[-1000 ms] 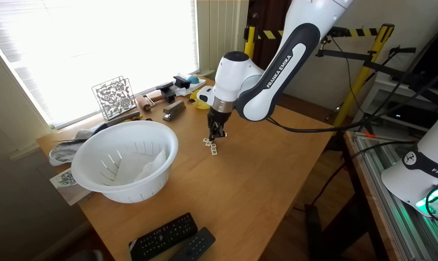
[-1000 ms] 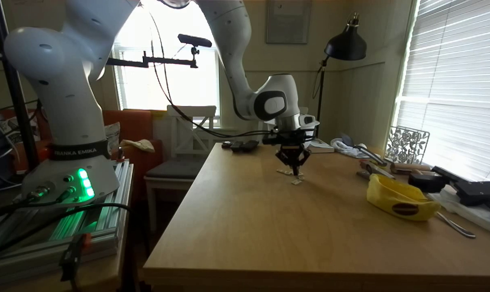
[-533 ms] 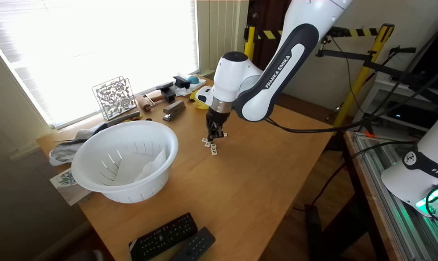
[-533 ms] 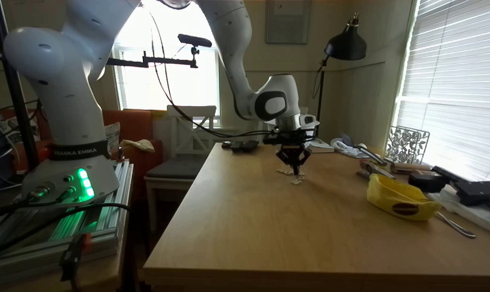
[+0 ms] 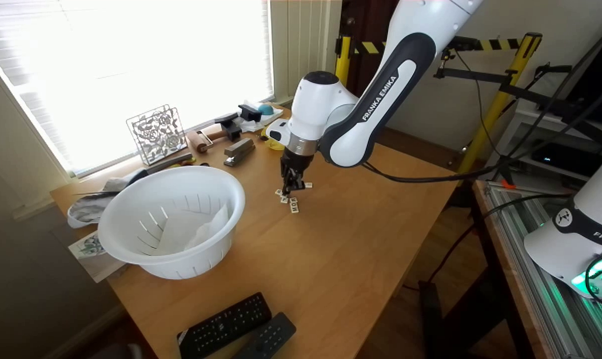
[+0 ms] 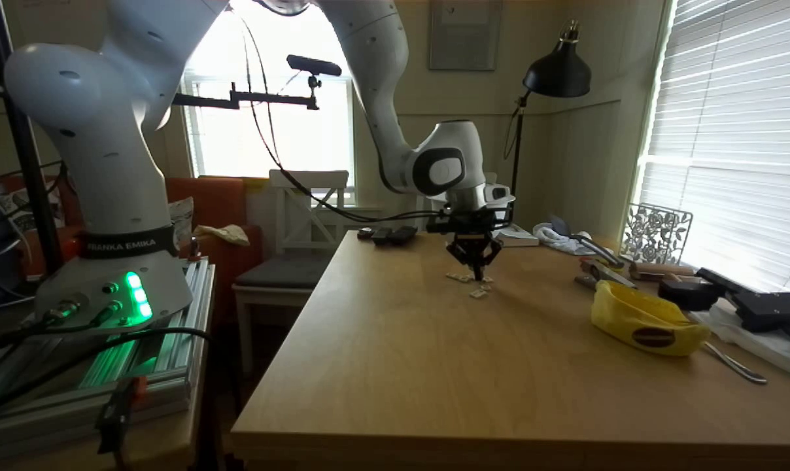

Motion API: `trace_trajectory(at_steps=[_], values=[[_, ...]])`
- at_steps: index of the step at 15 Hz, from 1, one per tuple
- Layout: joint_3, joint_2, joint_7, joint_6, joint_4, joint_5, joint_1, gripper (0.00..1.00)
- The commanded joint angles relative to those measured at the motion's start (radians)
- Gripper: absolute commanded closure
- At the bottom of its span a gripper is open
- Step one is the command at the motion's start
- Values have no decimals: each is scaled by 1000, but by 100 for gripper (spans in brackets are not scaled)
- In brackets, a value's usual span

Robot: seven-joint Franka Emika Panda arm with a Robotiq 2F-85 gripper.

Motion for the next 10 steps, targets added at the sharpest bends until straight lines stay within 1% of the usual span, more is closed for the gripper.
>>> trace_trajectory(at_steps=[1,6,10], values=[[17,27,-61,-16,10,-34,-19,100],[10,22,-149,-3,-7,-36,-13,100],[5,18,-193,6,-20,-35,-7,100]])
